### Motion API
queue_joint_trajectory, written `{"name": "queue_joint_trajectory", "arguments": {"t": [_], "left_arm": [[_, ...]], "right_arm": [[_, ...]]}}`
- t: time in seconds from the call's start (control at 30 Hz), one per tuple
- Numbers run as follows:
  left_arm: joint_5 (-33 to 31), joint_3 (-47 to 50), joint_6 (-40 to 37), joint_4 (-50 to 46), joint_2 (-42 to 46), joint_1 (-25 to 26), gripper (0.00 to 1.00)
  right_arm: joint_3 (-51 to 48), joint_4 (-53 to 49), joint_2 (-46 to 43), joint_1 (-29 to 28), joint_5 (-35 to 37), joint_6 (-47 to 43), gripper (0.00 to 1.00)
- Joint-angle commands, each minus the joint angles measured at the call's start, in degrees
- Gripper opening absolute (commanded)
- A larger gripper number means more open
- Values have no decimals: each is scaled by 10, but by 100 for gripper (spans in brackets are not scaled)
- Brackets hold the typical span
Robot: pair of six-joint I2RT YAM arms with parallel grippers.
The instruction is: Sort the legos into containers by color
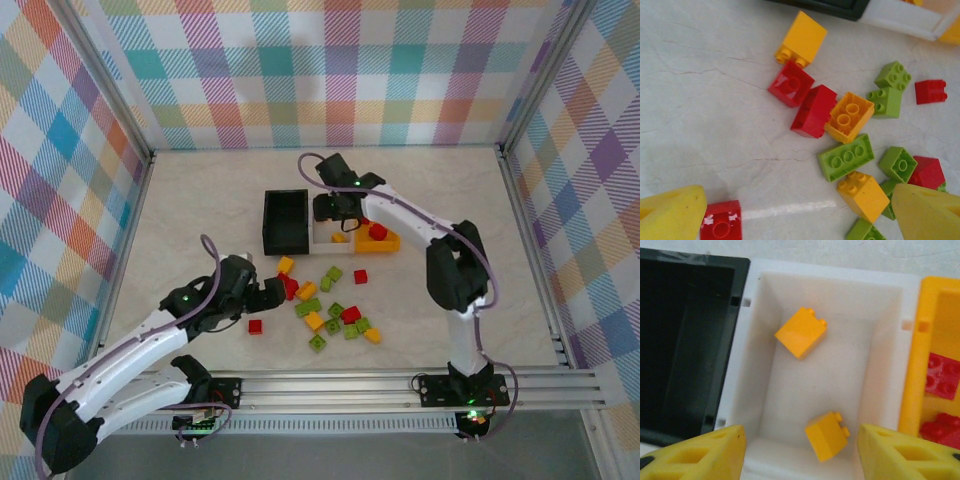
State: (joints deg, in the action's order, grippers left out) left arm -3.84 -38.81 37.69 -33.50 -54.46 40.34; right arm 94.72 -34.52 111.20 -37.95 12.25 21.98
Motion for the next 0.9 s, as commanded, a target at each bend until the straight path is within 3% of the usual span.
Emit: {"name": "queue_joint_trajectory", "arguments": {"t": [0.0,0.17,0.43,0.73,0.87], "left_arm": [[31,-32,-34,33,-52,53,93],[-8,-62,-64,29,-154,183,92],[-15,-72,-82,56,-278,279,84],[-40,-94,-96,68,-347,298,69],[-42,-102,-105,65,-361,299,58]], "right_arm": [[-91,45,-81,-4,-12,21,62],[-220,78,-171,-2,-4,34,63],[-322,102,-256,18,-5,51,65],[-348,109,-288,36,-13,50,65],[-352,108,-297,42,-13,49,65]]}}
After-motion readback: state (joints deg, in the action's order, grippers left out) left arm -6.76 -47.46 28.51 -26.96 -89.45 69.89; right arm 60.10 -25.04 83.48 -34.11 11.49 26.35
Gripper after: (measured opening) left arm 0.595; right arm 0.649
